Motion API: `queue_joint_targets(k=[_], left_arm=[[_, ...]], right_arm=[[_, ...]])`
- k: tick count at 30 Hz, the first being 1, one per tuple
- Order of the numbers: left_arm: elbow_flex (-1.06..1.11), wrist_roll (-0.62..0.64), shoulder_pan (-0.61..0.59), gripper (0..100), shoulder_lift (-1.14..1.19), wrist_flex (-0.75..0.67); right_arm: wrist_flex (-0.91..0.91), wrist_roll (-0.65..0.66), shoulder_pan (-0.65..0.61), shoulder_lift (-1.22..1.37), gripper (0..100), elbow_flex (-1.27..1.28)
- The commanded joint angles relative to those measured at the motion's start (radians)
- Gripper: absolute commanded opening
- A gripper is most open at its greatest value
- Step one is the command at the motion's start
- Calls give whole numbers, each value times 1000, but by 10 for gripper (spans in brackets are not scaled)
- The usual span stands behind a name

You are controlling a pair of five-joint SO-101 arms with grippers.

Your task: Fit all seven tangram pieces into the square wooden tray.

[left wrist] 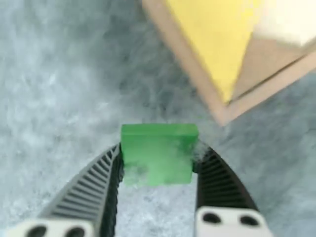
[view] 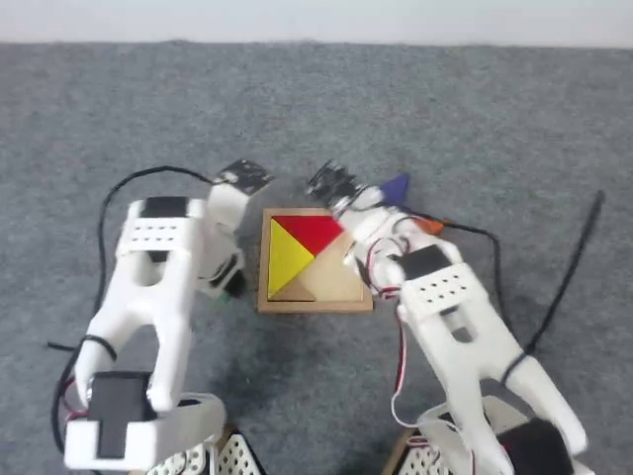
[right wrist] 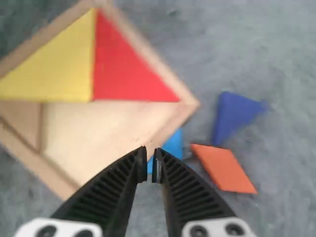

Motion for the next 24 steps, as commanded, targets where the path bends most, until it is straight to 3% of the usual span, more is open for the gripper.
queue_joint_targets(k=[1, 10, 17, 24], left_arm=[[-77, 95, 137, 16, -44, 14], [-120, 209, 368, 17, 17, -107], [-268, 256, 391, 16, 322, -152], [-288, 310, 402, 16, 358, -161]], right_arm=[[35, -107, 79, -130, 41, -2], [19, -164, 163, -351, 41, 121], [-13, -163, 160, -317, 41, 135], [-13, -160, 116, -311, 41, 135]])
